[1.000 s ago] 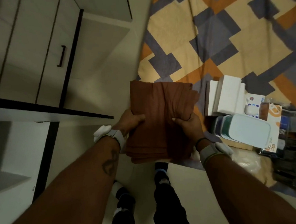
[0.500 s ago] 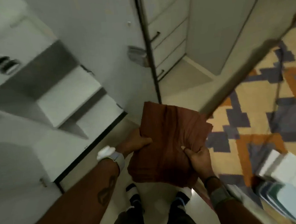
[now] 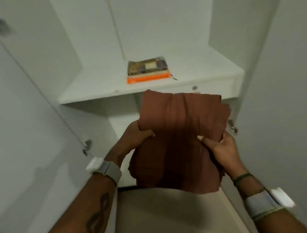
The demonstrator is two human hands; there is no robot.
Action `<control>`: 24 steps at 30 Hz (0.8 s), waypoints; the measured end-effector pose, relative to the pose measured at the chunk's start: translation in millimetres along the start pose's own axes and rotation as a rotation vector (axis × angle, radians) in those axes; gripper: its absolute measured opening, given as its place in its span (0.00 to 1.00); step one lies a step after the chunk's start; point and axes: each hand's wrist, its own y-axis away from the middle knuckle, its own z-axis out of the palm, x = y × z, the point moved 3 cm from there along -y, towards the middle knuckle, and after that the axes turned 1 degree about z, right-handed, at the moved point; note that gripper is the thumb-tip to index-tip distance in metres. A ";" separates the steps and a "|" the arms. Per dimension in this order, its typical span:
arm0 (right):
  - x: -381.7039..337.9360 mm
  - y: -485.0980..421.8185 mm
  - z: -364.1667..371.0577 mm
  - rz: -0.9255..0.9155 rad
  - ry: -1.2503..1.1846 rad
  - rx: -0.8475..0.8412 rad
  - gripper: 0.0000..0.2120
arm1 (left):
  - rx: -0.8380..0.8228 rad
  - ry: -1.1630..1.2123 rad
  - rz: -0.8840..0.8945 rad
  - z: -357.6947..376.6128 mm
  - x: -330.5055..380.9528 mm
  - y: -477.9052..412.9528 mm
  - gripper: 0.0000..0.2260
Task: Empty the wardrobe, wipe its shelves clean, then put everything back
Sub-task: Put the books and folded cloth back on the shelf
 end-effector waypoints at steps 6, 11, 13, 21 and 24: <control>-109.9 -62.3 159.7 -0.170 -0.064 -0.126 0.23 | 0.305 0.062 0.042 -181.0 3.3 -40.2 0.19; -176.1 -135.8 272.2 -0.251 -0.085 -0.184 0.24 | 0.478 -0.117 -0.035 -282.0 2.4 -108.6 0.26; -197.6 -175.8 313.3 -0.272 -0.061 -0.199 0.23 | 0.532 -0.170 -0.036 -312.5 7.9 -140.9 0.26; -218.6 -340.4 453.7 -0.143 -0.016 -0.294 0.16 | 0.636 -0.555 -0.135 -392.2 7.9 -285.1 0.24; -197.8 -387.1 496.6 -0.052 0.030 -0.318 0.21 | 0.634 -0.639 -0.142 -403.2 -14.9 -335.6 0.25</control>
